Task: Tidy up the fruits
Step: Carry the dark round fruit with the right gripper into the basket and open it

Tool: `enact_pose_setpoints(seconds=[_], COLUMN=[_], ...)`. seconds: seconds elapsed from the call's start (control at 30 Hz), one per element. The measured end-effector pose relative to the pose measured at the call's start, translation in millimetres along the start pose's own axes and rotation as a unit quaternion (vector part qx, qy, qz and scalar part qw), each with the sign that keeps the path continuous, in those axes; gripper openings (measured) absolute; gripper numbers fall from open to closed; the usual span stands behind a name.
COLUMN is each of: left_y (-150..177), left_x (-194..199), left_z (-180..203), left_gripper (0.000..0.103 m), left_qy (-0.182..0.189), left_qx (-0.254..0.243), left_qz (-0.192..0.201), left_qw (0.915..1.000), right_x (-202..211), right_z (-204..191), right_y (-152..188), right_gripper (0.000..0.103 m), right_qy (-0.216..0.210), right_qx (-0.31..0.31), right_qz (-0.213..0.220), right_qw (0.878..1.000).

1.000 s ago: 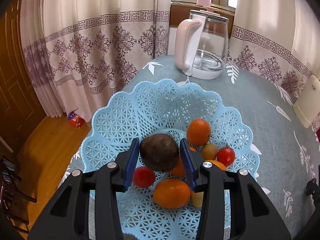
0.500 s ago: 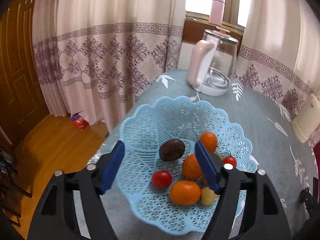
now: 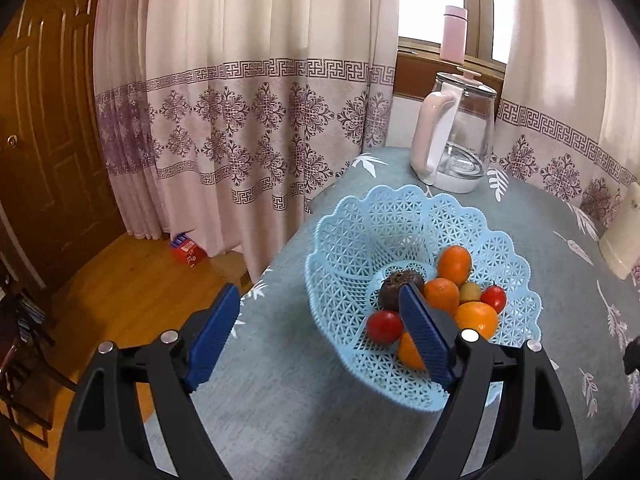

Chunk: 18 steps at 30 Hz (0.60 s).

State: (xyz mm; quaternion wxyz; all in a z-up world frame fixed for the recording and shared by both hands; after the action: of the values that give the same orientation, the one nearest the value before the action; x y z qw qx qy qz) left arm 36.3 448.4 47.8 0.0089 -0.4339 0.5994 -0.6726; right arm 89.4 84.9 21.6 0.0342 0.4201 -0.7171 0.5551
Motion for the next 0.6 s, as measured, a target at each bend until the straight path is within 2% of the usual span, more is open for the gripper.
enact_pose_setpoints(seconds=[0.23,0.4,0.6], left_y=[5.4,8.6,11.4], left_x=[4.5,2.4,-1.1], left_z=[-15.2,-29.1,-36.0], left_gripper=[0.083,0.083,0.083], left_qy=[0.001,-0.004,0.0], left_qx=[0.01,0.019,0.025], left_qz=[0.0,-0.002,-0.009], left_qw=[1.0,0.9998,0.9996], right_x=[-38.7,-63.5,-93.7], right_z=[-75.5,-123.1,-153.8], right_y=[-12.2,-17.5,-16.8], right_gripper=[0.042,0.042,0.042], right_qy=[-0.063,-0.093,-0.117], right_qx=[0.049,0.085,0.091], right_qz=[-0.026,-0.041,-0.064], right_qw=[0.996,0.991,0.987])
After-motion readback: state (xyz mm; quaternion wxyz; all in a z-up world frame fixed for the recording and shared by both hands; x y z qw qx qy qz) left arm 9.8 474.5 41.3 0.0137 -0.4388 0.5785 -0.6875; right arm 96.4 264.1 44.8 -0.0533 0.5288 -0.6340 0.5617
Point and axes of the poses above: each gripper's, at about its wrist camera, not at the fingertips, and x roughly against the way its jaws point, z to its right, y to its underside, the point moved 7 cm from there along -x, roughly the way its jaws point, and after that the axes turned 13 degrees about -y, right-handed, at the moved point
